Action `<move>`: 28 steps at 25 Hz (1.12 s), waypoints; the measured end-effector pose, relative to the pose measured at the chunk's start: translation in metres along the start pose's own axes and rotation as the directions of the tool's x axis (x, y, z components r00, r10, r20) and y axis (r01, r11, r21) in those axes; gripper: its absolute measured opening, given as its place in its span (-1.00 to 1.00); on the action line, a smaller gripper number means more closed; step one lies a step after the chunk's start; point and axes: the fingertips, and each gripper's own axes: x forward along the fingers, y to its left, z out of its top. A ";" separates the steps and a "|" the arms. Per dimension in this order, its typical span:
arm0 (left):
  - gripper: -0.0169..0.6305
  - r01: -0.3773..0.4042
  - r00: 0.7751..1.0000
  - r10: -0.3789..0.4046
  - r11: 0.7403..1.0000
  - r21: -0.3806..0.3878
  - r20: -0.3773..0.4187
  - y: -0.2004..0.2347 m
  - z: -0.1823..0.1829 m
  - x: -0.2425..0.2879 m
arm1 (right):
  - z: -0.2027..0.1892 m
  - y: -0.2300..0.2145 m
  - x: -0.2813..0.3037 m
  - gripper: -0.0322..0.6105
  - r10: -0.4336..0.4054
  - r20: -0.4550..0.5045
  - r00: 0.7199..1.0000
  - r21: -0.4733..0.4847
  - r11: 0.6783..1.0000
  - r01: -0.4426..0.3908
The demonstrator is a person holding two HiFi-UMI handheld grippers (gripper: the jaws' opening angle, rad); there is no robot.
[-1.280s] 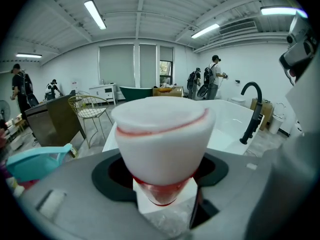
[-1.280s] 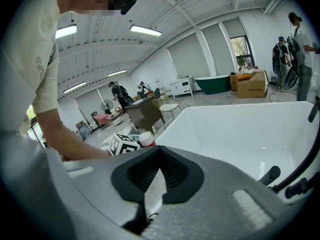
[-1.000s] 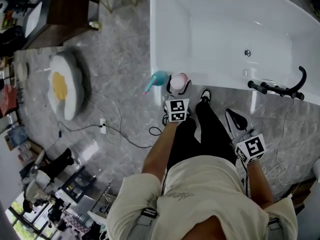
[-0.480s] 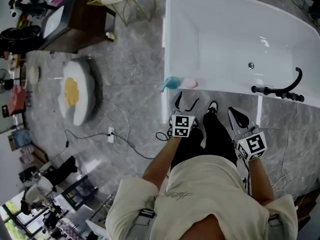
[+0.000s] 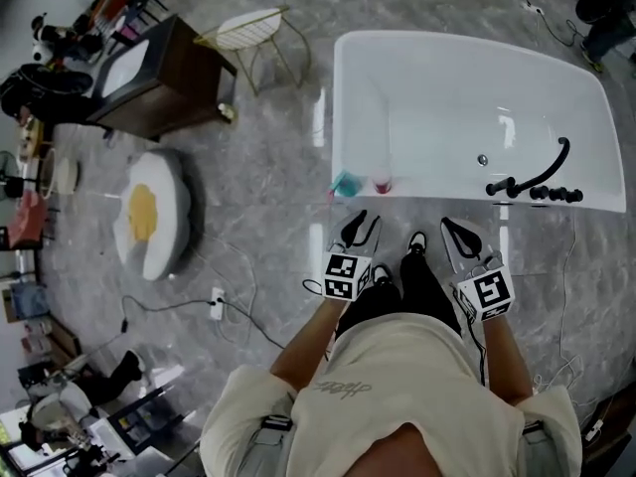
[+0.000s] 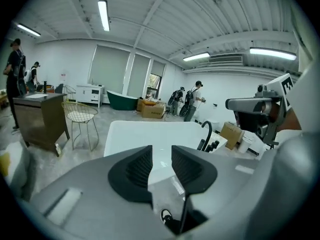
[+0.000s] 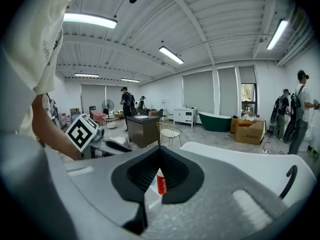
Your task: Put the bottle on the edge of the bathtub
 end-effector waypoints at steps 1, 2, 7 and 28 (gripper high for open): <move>-0.61 0.004 1.000 -0.004 1.000 0.003 0.028 0.000 0.008 -0.009 | 0.007 0.004 -0.002 -0.89 -0.010 0.013 1.000 -0.005 1.000 0.010; -0.72 0.009 0.998 -0.009 1.000 0.000 0.064 -0.001 0.018 -0.017 | 0.014 0.008 -0.004 -0.89 -0.016 0.030 0.999 0.001 1.000 0.016; -0.90 0.021 0.981 -0.023 1.000 0.014 0.194 -0.005 0.059 -0.042 | 0.051 0.016 -0.023 -0.89 -0.030 0.111 0.993 -0.012 0.999 0.031; -0.90 -0.057 0.934 -0.007 0.984 0.169 0.356 -0.056 0.183 -0.084 | 0.126 -0.019 -0.075 -0.89 -0.017 0.257 0.966 -0.135 0.989 0.053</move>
